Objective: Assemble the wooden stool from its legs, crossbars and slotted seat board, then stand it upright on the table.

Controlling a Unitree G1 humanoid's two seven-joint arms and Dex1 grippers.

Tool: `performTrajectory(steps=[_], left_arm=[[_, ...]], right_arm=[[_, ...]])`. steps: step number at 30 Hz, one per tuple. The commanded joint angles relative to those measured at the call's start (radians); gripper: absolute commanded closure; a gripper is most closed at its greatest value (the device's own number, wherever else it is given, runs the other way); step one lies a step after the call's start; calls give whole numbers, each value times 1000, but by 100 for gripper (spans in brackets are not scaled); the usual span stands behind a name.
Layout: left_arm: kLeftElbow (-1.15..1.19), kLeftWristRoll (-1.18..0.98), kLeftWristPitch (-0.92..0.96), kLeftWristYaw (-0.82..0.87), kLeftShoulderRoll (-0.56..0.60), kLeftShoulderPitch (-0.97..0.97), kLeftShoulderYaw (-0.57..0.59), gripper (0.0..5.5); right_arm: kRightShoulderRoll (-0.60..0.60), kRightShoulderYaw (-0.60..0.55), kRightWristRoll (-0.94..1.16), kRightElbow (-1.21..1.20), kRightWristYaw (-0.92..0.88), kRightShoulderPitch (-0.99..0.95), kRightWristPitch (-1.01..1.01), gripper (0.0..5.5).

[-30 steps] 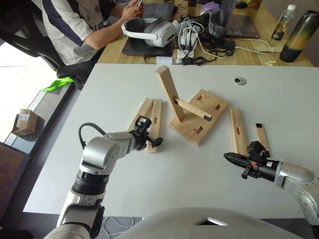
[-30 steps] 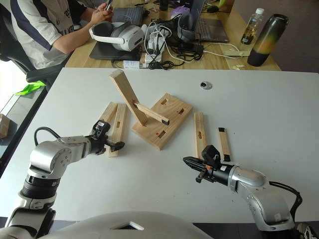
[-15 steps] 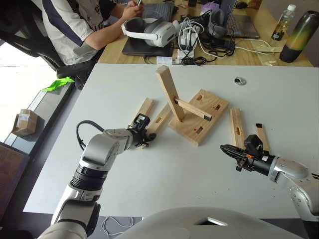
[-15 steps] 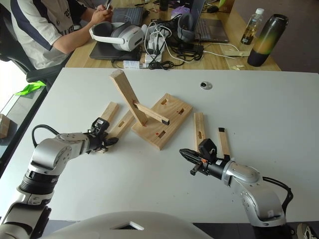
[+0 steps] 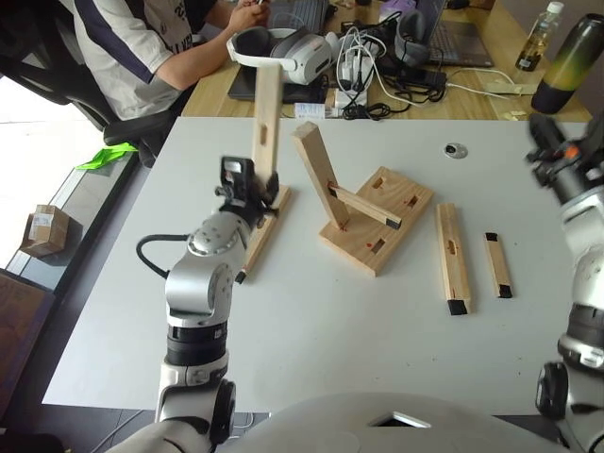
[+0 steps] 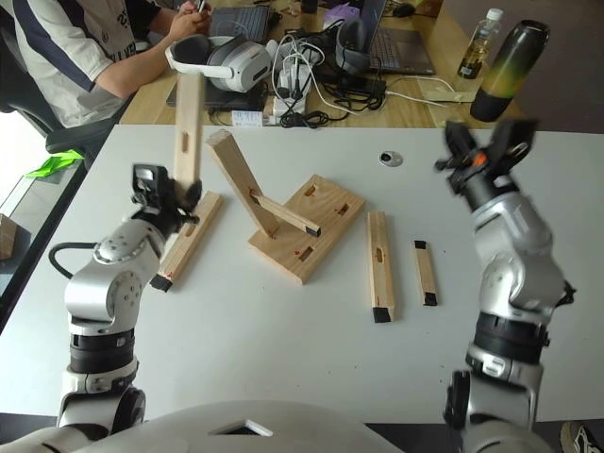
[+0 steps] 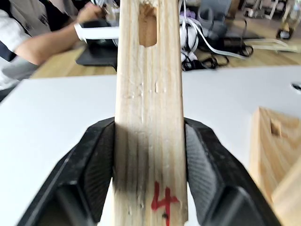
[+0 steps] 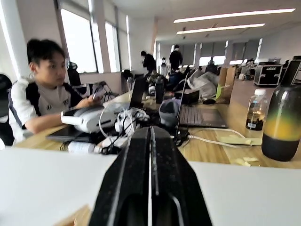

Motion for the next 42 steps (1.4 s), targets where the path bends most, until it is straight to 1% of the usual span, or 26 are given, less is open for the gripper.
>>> performTrajectory(steps=[1, 3, 5, 7, 9, 12, 17, 20, 21, 23, 30, 33, 35, 41, 42], left_arm=[[115, 78, -295, 20, 92, -133, 108, 348], [196, 159, -510, -29, 181, -248, 74, 348], [262, 220, -677, -104, 240, -341, 10, 348], [308, 253, -814, -201, 260, -398, -71, 348], [335, 255, -908, -279, 257, -413, -129, 348], [347, 244, -994, -375, 250, -392, -192, 348], [324, 215, -1028, -461, 236, -363, -227, 348], [304, 200, -1031, -502, 233, -338, -241, 348], [300, 197, -1028, -508, 231, -333, -241, 348], [303, 185, -1012, -504, 223, -329, -229, 348], [313, 177, -1005, -510, 218, -323, -214, 349], [331, 200, -1032, -517, 237, -318, -213, 349], [339, 212, -1050, -520, 246, -319, -213, 349], [340, 250, -1071, -494, 227, -334, -214, 349], [339, 251, -1069, -486, 223, -339, -210, 313]], right_arm=[[-11, 122, -10, 68, 52, -231, 95, 550], [46, 161, 67, 43, 105, -327, 139, 524], [98, 187, 142, 8, 162, -396, 166, 487], [144, 205, 224, -29, 226, -444, 195, 461], [165, 208, 286, -61, 253, -461, 231, 433], [190, 204, 335, -93, 246, -471, 255, 380], [222, 202, 376, -152, 208, -451, 268, 284], [231, 193, 391, -173, 185, -444, 262, 240], [231, 188, 396, -178, 179, -443, 261, 240], [229, 172, 407, -181, 165, -440, 261, 262], [204, 142, 448, -189, 152, -420, 287, 378], [160, 136, 513, -206, 179, -404, 355, 435], [136, 134, 541, -210, 196, -395, 386, 449], [141, 124, 557, -210, 178, -386, 378, 451], [146, 121, 554, -210, 172, -387, 368, 451]])
